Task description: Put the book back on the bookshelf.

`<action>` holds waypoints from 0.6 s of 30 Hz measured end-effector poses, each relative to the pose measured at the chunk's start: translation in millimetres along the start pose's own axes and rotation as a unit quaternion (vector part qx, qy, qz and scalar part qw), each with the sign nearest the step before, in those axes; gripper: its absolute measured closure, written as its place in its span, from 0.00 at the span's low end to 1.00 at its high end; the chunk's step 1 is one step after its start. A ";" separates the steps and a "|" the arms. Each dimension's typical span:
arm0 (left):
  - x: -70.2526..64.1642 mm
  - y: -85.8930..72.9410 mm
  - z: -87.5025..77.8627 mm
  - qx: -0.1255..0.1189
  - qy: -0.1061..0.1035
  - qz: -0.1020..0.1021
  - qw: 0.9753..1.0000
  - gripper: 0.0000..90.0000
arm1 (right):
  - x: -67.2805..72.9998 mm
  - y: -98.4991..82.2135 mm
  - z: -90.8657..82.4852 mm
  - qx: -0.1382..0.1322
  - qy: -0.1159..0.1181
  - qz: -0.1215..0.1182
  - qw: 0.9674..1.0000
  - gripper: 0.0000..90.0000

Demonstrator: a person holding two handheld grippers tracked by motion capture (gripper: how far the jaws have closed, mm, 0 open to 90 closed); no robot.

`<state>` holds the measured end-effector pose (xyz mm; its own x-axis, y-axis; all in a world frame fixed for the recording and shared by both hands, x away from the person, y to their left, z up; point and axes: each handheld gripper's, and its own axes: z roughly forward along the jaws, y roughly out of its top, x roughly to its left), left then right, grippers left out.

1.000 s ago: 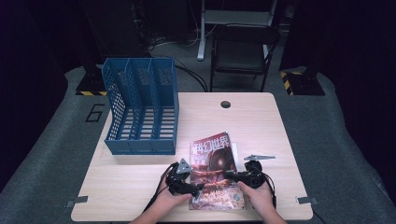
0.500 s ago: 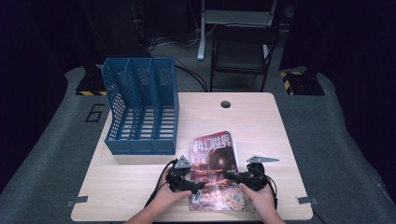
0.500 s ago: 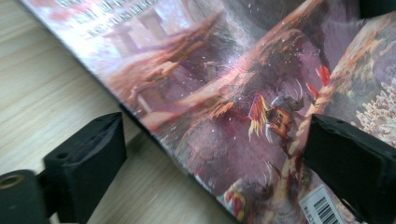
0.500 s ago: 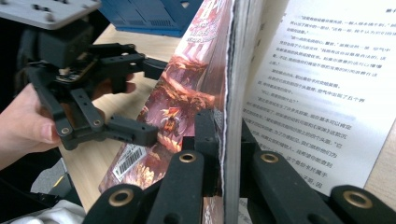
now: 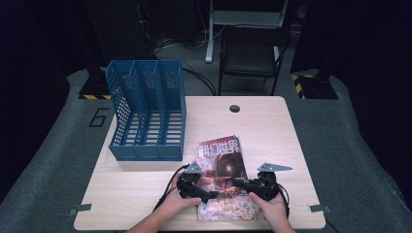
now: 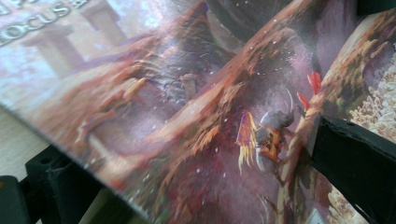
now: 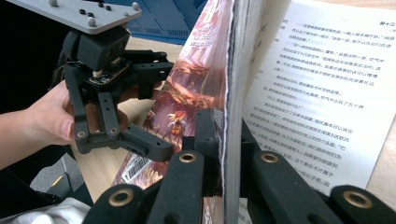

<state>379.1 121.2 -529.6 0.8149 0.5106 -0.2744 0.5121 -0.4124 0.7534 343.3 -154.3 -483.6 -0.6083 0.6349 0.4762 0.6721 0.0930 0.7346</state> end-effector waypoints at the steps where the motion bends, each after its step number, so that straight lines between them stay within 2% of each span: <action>1: 0.0 0.0 0.4 0.000 -0.003 0.003 1.000 0.01 | 0.3 0.1 -0.2 0.001 0.001 -0.001 1.000 0.96; 7: -2.8 0.7 1.2 0.009 -0.015 0.015 1.000 0.01 | 0.9 1.0 0.6 -0.003 0.010 -0.011 1.000 0.96; 8: -3.5 0.5 1.6 0.009 -0.012 0.017 1.000 0.00 | 0.6 1.3 1.4 -0.008 0.014 -0.018 1.000 0.96; 10: -3.1 0.6 1.0 0.010 -0.015 0.015 1.000 0.00 | 1.5 1.5 1.5 -0.007 0.014 -0.019 1.000 0.96; 18: -4.4 -0.5 1.3 0.009 0.002 0.022 1.000 0.02 | -4.5 1.1 4.3 0.004 0.016 -0.001 1.000 0.96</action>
<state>375.6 118.2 -529.6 0.8352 0.4952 -0.2393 0.4813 -0.4475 0.7537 348.6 -153.8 -487.1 -0.6224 0.6096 0.4909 0.6745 0.0996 0.7315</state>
